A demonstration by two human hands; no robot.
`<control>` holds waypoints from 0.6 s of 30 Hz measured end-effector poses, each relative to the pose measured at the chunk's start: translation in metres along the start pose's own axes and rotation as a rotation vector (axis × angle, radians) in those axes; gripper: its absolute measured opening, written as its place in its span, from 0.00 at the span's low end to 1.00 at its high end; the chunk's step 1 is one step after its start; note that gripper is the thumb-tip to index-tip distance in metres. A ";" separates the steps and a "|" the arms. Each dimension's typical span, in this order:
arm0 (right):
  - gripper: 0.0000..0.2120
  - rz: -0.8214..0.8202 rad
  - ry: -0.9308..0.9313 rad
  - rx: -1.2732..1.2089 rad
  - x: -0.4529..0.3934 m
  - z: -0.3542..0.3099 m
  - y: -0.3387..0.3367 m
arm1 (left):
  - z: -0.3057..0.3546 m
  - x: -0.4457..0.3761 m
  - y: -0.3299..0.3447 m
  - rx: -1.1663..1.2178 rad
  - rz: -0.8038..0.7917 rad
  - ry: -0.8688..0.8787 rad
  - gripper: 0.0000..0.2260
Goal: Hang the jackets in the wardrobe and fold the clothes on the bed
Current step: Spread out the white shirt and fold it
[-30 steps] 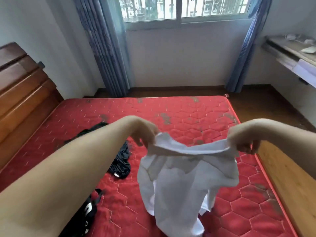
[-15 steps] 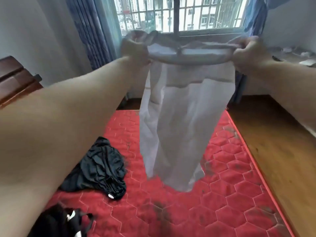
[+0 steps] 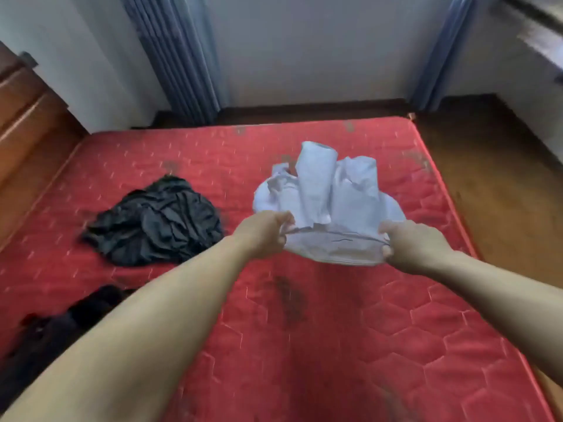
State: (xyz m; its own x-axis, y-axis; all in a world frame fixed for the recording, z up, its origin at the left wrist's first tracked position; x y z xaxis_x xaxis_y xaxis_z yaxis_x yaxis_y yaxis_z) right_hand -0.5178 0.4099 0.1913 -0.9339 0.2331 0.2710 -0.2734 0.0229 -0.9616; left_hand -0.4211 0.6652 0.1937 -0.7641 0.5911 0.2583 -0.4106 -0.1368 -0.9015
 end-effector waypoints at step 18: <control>0.28 -0.657 0.024 0.014 0.157 -0.026 0.382 | -0.018 0.112 0.394 0.063 -0.785 -0.083 0.22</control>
State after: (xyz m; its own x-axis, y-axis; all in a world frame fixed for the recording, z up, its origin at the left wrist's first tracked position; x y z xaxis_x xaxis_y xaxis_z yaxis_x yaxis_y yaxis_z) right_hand -0.7626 0.4804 -0.1350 -0.5664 0.1969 0.8003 -0.7880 0.1550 -0.5959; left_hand -0.6591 0.6916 -0.1385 -0.2728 0.4727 0.8379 -0.8705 0.2495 -0.4242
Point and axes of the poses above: each hand's wrist, its own x-axis away from the middle knuckle, its own y-axis out of the palm, z = x × y, the point moved 2 cm from there along -x, towards the middle knuckle, and after that the axes turned 6 degrees about y, right-handed, at the moved point
